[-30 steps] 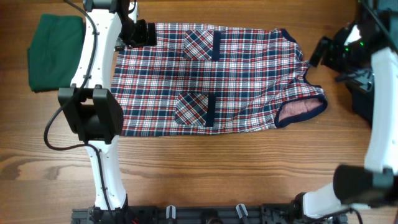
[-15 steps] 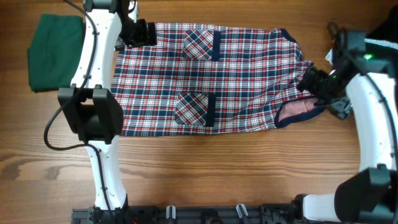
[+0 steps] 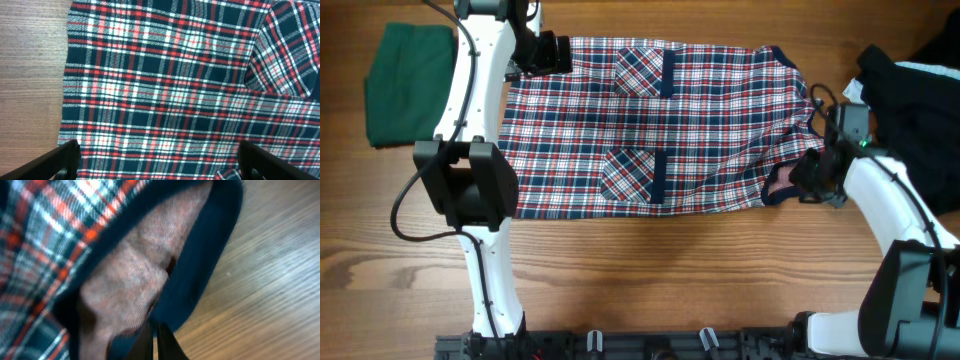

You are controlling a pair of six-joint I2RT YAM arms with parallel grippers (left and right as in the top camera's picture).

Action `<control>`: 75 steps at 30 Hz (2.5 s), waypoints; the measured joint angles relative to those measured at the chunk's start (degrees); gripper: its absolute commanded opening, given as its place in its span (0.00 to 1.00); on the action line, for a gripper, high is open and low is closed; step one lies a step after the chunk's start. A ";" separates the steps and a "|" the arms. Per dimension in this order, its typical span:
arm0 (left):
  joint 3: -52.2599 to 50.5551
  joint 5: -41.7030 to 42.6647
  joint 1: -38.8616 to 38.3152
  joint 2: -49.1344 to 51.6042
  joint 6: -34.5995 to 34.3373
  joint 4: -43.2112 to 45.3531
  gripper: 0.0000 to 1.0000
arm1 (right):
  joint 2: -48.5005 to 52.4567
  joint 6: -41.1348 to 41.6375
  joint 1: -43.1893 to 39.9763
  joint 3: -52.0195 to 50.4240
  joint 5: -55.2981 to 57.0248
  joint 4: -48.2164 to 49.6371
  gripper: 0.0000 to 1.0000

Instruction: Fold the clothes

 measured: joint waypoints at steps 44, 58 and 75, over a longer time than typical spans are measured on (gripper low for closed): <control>-0.26 1.70 0.00 14.56 0.55 -8.13 0.04 | 2.71 -3.02 0.00 -4.61 -2.64 7.78 0.04; -0.26 1.70 0.00 14.56 0.55 -8.13 0.04 | 2.67 -3.67 0.02 -3.87 -2.56 -3.37 0.04; -0.13 1.73 0.00 14.86 0.55 -7.80 0.04 | -7.30 -9.53 0.00 14.25 -14.40 -9.38 0.04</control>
